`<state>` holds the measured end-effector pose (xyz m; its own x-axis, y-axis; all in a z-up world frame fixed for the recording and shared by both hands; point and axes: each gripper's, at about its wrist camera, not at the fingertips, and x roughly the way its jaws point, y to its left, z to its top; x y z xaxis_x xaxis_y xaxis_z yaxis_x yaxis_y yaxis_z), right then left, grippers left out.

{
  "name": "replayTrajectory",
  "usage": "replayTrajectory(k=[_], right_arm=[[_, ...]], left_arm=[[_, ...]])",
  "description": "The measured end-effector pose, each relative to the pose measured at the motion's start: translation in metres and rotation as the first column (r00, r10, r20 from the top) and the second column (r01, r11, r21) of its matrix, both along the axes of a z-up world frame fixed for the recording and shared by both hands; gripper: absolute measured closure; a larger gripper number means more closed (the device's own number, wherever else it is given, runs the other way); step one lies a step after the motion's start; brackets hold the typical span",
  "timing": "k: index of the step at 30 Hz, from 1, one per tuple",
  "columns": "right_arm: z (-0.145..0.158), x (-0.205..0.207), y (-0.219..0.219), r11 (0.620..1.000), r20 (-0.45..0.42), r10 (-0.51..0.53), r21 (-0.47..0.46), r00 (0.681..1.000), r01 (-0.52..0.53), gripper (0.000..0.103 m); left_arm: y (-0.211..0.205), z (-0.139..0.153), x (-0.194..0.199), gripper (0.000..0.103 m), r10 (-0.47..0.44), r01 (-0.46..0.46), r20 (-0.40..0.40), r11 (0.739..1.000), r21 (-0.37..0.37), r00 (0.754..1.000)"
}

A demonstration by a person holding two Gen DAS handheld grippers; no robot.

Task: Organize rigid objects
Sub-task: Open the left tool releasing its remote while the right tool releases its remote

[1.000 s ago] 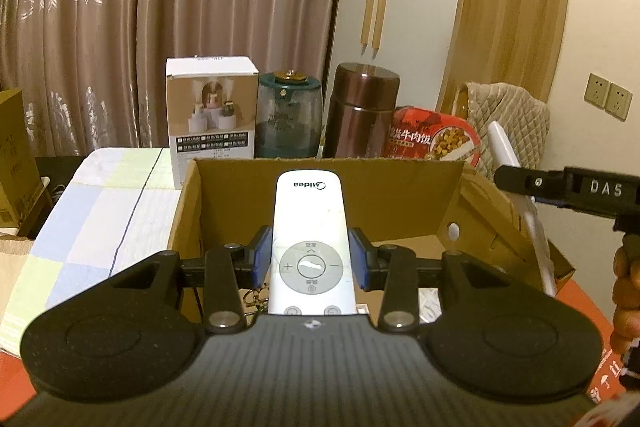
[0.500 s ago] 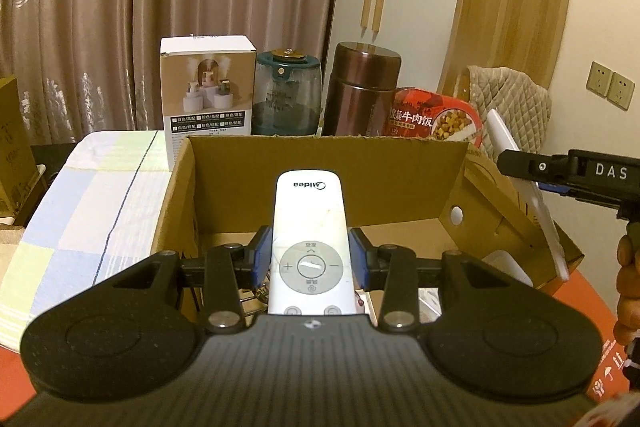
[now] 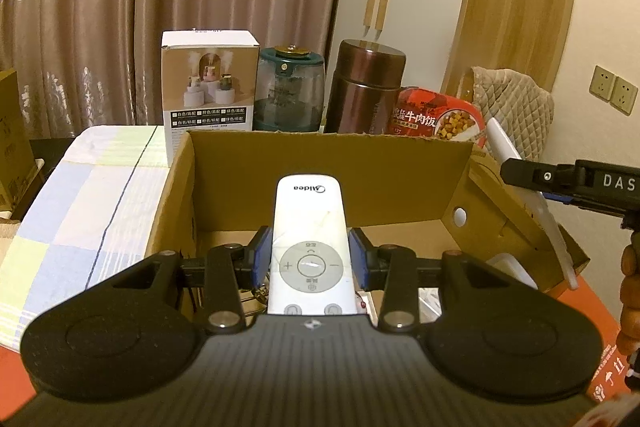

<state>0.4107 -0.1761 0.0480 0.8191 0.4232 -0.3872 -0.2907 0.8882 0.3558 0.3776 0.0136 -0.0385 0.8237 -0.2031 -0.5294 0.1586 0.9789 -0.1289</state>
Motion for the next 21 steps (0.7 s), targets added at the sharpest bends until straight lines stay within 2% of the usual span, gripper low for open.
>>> replayTrajectory(k=[3,5,21], right_arm=[[-0.0004,-0.0007,0.0004,1.000,-0.001,0.002,0.000,1.000,-0.002,0.068],[-0.0007,-0.0014,0.0003,1.000,-0.002,0.003,0.000,1.000,-0.003,0.068],[-0.0011,-0.0012,0.0002,1.000,-0.008,0.001,0.004,1.000,-0.001,0.068]], left_arm=[[0.0010,-0.0024,0.0007,0.067,0.013,-0.013,-0.003,1.000,-0.004,1.000],[0.0023,-0.0021,0.0002,0.063,0.026,-0.026,0.004,1.000,-0.002,1.000],[-0.0012,-0.0024,-0.0009,0.063,0.018,-0.018,-0.002,1.000,0.001,1.000]])
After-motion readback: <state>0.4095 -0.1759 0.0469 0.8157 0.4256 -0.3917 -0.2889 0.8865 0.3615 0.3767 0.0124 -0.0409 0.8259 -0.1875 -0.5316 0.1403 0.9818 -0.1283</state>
